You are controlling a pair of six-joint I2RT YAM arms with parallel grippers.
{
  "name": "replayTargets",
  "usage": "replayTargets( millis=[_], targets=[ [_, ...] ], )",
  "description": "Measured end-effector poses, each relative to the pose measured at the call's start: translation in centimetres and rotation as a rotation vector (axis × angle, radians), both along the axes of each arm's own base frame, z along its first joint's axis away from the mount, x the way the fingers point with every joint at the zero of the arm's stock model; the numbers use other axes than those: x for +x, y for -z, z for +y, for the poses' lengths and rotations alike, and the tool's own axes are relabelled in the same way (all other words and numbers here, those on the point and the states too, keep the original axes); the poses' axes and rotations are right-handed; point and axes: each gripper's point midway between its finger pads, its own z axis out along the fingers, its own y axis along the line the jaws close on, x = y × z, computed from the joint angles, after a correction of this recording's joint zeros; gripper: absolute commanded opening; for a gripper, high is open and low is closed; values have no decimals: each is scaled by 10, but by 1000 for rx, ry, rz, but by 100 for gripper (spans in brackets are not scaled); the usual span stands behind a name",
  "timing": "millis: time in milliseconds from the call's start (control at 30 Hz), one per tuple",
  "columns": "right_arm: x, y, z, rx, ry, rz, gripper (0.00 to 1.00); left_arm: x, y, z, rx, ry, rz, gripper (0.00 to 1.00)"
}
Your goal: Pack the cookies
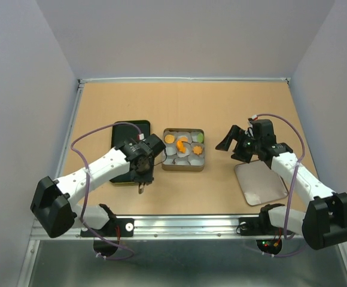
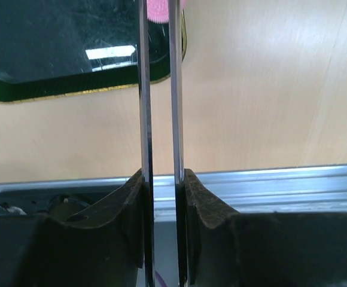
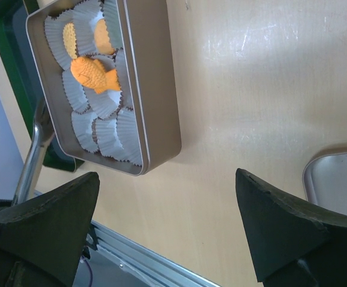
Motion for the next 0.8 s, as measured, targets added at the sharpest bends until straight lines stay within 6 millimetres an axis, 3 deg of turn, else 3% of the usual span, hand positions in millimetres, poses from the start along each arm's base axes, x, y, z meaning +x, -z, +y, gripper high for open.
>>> replayTargets(
  millis=[300,467,700,800],
  targets=[
    [0,7,0,-8,-1,22,100,84,-2,-4,12,-28,-72,27],
    [1,8,0,-10,-1,25,100,130,-11,10,13,-56,-139,27],
    [2,11,0,-13,-3,31,100,150,-14,41,39,-86,-162,27],
    [2,11,0,-13,-3,30,100,151,-17,40,25,-85,-160,30]
  ],
)
